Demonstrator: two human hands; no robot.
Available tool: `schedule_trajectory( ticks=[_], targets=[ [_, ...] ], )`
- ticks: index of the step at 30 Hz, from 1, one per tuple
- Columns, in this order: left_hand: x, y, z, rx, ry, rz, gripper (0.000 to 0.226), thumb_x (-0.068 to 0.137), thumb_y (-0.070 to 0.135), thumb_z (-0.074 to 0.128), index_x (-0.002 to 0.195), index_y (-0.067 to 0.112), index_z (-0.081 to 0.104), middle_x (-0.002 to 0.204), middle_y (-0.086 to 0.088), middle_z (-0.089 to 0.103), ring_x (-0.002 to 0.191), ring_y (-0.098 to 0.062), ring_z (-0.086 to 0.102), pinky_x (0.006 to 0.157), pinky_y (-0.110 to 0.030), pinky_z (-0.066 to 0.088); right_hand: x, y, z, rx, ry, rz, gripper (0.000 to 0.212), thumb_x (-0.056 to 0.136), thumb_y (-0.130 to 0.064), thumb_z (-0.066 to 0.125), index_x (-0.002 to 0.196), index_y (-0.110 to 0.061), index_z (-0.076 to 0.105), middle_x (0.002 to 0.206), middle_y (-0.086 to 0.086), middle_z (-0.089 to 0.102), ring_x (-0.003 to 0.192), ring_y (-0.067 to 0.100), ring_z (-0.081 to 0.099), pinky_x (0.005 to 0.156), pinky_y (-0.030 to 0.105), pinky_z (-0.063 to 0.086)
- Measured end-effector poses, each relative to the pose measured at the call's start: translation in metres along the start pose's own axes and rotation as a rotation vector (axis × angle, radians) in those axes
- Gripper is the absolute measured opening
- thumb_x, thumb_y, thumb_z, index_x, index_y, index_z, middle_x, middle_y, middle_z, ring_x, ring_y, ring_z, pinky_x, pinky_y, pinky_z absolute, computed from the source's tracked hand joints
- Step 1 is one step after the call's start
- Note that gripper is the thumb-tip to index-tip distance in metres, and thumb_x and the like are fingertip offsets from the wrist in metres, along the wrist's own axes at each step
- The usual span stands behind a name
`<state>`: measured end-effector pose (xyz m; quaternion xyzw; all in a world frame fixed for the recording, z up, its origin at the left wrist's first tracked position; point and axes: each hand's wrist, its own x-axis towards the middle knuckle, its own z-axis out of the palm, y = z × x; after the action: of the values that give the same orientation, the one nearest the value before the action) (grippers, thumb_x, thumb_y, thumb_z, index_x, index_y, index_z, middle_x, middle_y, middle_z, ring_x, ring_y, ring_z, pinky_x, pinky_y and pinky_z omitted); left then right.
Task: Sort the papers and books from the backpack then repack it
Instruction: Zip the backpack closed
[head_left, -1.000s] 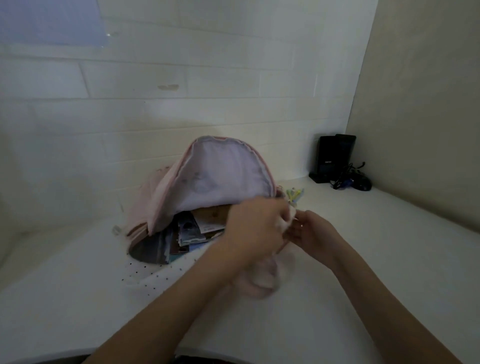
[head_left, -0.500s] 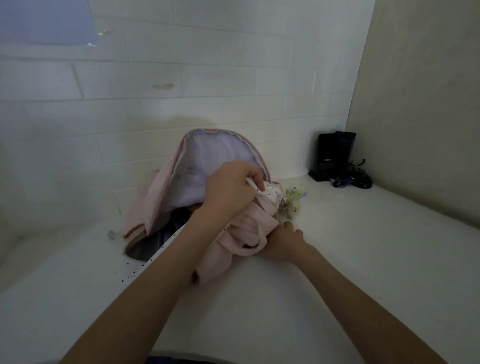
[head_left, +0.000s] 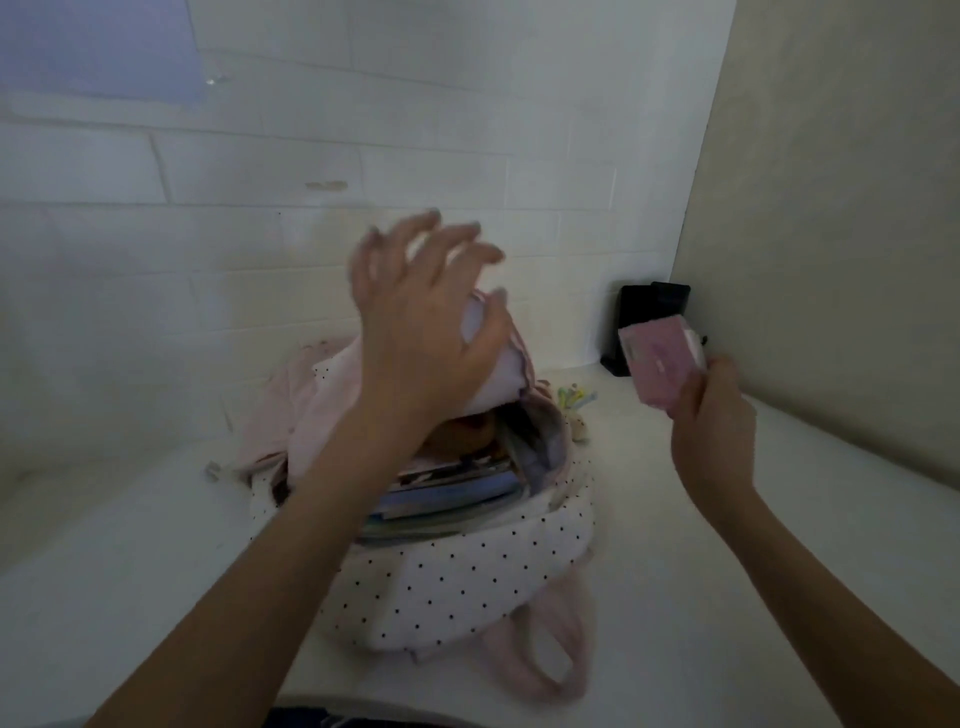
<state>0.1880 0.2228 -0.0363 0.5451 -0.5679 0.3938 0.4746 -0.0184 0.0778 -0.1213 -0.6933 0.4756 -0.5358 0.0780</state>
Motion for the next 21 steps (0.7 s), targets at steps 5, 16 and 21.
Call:
schedule_trajectory(
  ticks=[5, 16, 21],
  targets=[
    [0.026, -0.052, 0.007, 0.246, -0.702, -0.446, 0.055, 0.091, 0.053, 0.042, 0.142, 0.035, 0.033, 0.157, 0.001, 0.017, 0.146, -0.029, 0.004, 0.113, -0.061, -0.001, 0.001, -0.036, 0.020, 0.155, -0.037, -0.146, 0.019, 0.100, -0.018, 0.035, 0.108, -0.007, 0.049, 0.080, 0.003, 0.057, 0.058, 0.015, 0.049, 0.052, 0.025, 0.034],
    [-0.062, -0.096, 0.043, -0.212, -1.023, -0.358, 0.096, 0.047, 0.081, 0.050, 0.131, 0.037, 0.041, 0.135, 0.005, 0.041, 0.124, -0.019, 0.036, 0.109, -0.043, 0.029, 0.000, -0.088, 0.077, 0.322, -0.310, -0.305, 0.018, 0.099, -0.019, 0.044, 0.105, -0.015, 0.060, 0.086, -0.005, 0.063, 0.074, 0.009, 0.055, 0.061, 0.013, 0.038],
    [-0.079, -0.084, 0.064, -0.267, -0.906, -0.318, 0.083, 0.050, 0.084, 0.048, 0.122, 0.042, 0.048, 0.130, 0.008, 0.045, 0.122, -0.020, 0.039, 0.104, -0.050, 0.033, -0.025, -0.079, 0.090, 0.166, -0.366, -0.389, 0.030, 0.097, -0.033, 0.035, 0.109, -0.020, 0.059, 0.100, 0.002, 0.065, 0.094, 0.019, 0.056, 0.082, 0.035, 0.047]
  ],
)
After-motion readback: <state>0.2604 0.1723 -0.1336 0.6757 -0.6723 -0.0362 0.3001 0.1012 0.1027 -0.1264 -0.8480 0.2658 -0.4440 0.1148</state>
